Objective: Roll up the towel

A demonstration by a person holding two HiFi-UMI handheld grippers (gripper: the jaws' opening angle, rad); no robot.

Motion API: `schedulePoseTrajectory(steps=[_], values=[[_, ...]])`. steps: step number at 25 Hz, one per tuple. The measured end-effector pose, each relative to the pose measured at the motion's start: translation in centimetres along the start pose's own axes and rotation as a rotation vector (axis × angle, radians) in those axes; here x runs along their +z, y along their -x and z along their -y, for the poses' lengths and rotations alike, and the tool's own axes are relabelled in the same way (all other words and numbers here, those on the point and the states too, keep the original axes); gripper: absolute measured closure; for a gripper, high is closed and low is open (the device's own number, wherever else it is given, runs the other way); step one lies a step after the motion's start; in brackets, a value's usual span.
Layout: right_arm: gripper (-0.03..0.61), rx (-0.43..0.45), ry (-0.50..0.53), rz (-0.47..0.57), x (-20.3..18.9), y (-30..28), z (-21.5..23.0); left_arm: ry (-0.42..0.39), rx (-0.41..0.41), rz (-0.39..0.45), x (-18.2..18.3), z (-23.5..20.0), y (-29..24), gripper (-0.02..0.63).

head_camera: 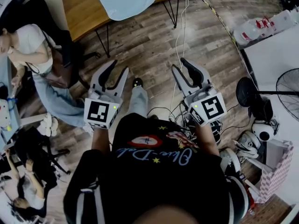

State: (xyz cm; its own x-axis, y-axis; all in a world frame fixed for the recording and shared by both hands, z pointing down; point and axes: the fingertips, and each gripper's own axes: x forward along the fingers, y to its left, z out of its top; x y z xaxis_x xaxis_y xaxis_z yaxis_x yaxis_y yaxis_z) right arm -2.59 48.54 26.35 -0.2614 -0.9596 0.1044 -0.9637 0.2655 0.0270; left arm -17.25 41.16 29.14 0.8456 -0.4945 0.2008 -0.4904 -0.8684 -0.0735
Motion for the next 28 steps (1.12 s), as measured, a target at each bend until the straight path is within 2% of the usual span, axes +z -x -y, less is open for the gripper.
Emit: schedulePoseTrajectory(steps=[10, 18, 23, 28], values=[[0.483, 0.057, 0.011, -0.041, 0.4, -8.9, 4.7, -0.084, 0.058, -0.022, 0.4, -7.4, -5.9, 0.485], [0.483, 0.073, 0.045, -0.089, 0.7, -15.9, 7.9, -0.208, 0.102, -0.121, -1.8, -13.8, -9.3, 0.485], [0.479, 0.072, 0.046, -0.098, 0.8, -19.3, 9.4, -0.207, 0.111, -0.154, -3.3, -16.8, -10.8, 0.485], [0.479, 0.110, 0.037, -0.125, -0.2, -21.1, 10.4, -0.269, 0.123, -0.234, -5.2, -17.9, -11.8, 0.482]])
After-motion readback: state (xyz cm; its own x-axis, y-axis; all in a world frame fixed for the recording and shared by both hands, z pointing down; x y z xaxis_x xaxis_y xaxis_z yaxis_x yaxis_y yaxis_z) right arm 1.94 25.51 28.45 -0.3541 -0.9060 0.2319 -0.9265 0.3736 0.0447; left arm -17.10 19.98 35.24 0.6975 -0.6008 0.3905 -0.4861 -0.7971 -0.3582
